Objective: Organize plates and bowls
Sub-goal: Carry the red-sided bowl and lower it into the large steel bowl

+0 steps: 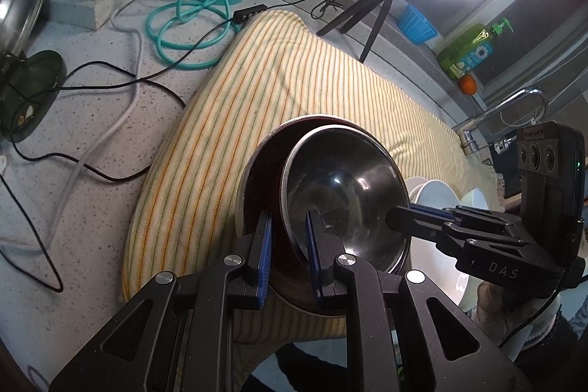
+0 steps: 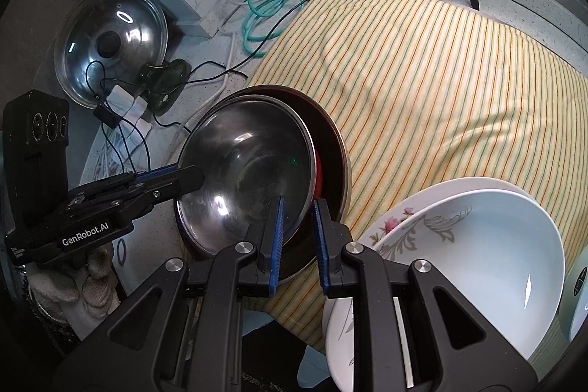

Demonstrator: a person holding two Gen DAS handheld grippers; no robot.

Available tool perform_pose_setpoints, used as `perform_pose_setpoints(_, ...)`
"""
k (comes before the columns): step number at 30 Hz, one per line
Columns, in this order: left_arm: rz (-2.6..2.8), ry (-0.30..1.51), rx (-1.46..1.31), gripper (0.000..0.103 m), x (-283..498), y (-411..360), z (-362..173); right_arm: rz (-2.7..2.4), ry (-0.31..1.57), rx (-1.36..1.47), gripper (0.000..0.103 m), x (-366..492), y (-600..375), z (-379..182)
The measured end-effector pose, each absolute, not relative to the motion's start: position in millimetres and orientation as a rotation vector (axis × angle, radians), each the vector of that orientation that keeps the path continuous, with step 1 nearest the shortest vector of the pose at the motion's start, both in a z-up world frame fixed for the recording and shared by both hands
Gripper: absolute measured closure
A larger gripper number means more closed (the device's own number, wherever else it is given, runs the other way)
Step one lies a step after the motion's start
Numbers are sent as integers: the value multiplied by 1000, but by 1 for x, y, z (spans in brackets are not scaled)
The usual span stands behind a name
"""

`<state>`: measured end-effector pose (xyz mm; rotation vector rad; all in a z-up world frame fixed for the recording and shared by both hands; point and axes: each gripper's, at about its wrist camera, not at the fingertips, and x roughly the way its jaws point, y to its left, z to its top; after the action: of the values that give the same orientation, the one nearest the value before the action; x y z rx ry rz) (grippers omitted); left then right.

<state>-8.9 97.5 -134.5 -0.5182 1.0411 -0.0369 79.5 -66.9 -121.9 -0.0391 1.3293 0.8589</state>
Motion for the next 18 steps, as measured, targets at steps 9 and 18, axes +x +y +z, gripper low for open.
perform_pose_setpoints(9, -24, 1043, -501, 87, -5, 97, -134, 867, 1312, -67, 76, 79, -61, -121)
perform_pose_setpoints(18, -30, 1054, -493, 86, -4, 96, -135, 873, 1305, -78, 75, 78, -63, -120)
